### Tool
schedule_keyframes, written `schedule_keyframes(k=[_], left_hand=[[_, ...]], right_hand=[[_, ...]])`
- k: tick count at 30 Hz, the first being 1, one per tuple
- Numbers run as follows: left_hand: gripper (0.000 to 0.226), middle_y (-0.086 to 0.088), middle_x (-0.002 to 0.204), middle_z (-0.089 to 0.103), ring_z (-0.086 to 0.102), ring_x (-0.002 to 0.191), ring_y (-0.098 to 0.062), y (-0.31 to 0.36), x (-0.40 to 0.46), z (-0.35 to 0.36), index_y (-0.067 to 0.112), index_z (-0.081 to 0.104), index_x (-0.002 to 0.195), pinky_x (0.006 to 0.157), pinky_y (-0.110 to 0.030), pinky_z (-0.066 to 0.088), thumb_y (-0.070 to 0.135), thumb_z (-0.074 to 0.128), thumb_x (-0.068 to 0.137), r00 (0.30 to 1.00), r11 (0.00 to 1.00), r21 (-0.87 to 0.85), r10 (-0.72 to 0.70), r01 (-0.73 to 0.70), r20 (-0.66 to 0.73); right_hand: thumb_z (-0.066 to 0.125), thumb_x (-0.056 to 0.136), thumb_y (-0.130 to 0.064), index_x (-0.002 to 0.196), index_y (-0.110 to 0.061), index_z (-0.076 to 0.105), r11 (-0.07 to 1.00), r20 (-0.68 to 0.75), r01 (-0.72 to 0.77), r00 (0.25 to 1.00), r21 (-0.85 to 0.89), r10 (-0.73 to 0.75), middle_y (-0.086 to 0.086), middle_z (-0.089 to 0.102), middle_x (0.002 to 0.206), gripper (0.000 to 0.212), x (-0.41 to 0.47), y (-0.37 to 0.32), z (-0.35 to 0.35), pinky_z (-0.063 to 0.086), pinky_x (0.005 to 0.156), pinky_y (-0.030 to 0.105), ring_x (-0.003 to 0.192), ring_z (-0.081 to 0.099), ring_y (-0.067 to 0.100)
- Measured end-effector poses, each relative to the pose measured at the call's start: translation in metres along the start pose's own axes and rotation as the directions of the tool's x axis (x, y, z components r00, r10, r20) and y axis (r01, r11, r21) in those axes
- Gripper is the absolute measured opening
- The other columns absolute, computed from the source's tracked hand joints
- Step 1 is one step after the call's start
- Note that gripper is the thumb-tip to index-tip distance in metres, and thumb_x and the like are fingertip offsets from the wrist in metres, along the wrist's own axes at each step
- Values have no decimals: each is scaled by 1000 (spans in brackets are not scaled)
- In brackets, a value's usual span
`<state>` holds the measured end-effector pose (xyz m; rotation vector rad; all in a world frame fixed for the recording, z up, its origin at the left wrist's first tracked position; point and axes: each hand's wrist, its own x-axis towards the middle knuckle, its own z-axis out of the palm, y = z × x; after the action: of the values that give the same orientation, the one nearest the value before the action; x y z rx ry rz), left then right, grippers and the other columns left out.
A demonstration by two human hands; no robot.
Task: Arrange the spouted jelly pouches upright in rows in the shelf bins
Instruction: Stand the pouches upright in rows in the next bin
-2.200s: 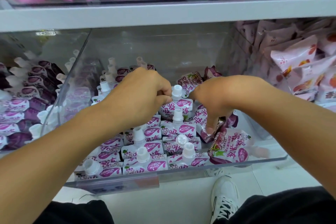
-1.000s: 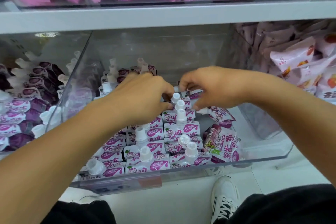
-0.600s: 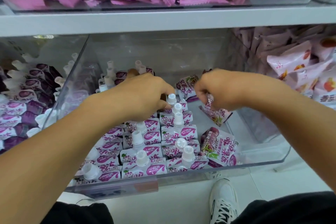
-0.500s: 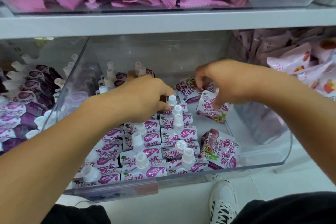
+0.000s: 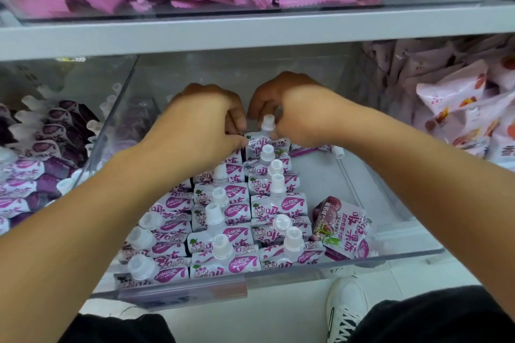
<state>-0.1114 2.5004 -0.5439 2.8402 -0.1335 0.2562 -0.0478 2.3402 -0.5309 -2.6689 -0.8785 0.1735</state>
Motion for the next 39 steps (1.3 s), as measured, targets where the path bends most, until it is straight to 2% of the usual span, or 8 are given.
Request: schedule_keyframes(k=[5, 9, 12, 16, 24, 31, 36, 39], left_hand=[[38, 12, 103, 69, 62, 96, -14, 3, 6, 7, 30, 66, 110, 85, -30, 52, 48, 75, 78, 991, 995, 101, -2, -11, 132], [32, 6, 107, 66, 61, 95, -19, 9, 13, 7, 35, 66, 108, 86, -36, 54, 46, 74, 79, 984, 990, 119, 55, -76, 172], [23, 6, 104, 67, 60, 93, -20, 18, 17, 8, 33, 68, 108, 86, -34, 50, 37, 69, 85, 966, 976, 152, 115, -153, 231], [15, 5, 100, 67, 57, 95, -21, 14, 23, 17, 31, 68, 100, 88, -37, 38, 40, 66, 89, 964, 945, 281, 96, -166, 247], [9, 5, 86, 64, 54, 88, -23, 4, 23, 25, 31, 66, 86, 78, -35, 29, 30, 61, 94, 980, 934, 315, 122, -167, 160], [10, 5, 82, 63, 54, 82, -22, 2, 24, 25, 29, 64, 82, 73, -33, 30, 26, 62, 91, 983, 935, 315, 128, -165, 134], [8, 4, 81, 65, 56, 82, -21, 1, 23, 27, 28, 65, 85, 74, -34, 31, 24, 62, 90, 983, 926, 335, 141, -173, 118], [7, 7, 78, 66, 55, 77, -15, -1, 23, 26, 27, 68, 88, 73, -33, 31, 22, 63, 91, 981, 937, 304, 139, -174, 135]], right_hand=[[59, 89, -4, 122, -26, 64, 994, 159, -110, 981, -25, 113, -2, 64, 122, 40, 14, 4, 2, 54, 82, 26, 102, 64, 19], [58, 87, 1, 126, -17, 62, 900, 227, -26, 964, -436, 138, 4, 60, 130, 44, 21, 12, -17, 52, 89, 29, 110, 61, 27], [76, 79, -19, 131, -20, 58, 772, 355, 77, 914, -631, 199, 4, 60, 129, 55, 28, 16, -7, 54, 91, 38, 108, 62, 29], [87, 67, -34, 136, -19, 53, 793, 430, 75, 869, -604, 245, 2, 61, 129, 79, 37, 18, 20, 53, 92, 40, 109, 62, 30], [87, 65, -29, 117, -17, 65, 863, 356, -23, 905, -505, 232, 4, 69, 104, 58, 35, 23, 25, 58, 80, 36, 84, 64, 24], [76, 79, -26, 133, -33, 51, 872, 423, 56, 889, -486, 178, 2, 67, 109, 60, 36, 29, 17, 58, 77, 38, 86, 67, 25], [78, 70, -27, 102, -20, 58, 863, 432, -27, 858, -505, 280, 5, 64, 97, 38, 26, 28, 1, 61, 58, 38, 74, 70, 27], [82, 69, -42, 88, -16, 63, 874, 310, -85, 915, -479, 259, 4, 68, 94, 38, 23, 32, 1, 59, 71, 37, 77, 68, 26]])
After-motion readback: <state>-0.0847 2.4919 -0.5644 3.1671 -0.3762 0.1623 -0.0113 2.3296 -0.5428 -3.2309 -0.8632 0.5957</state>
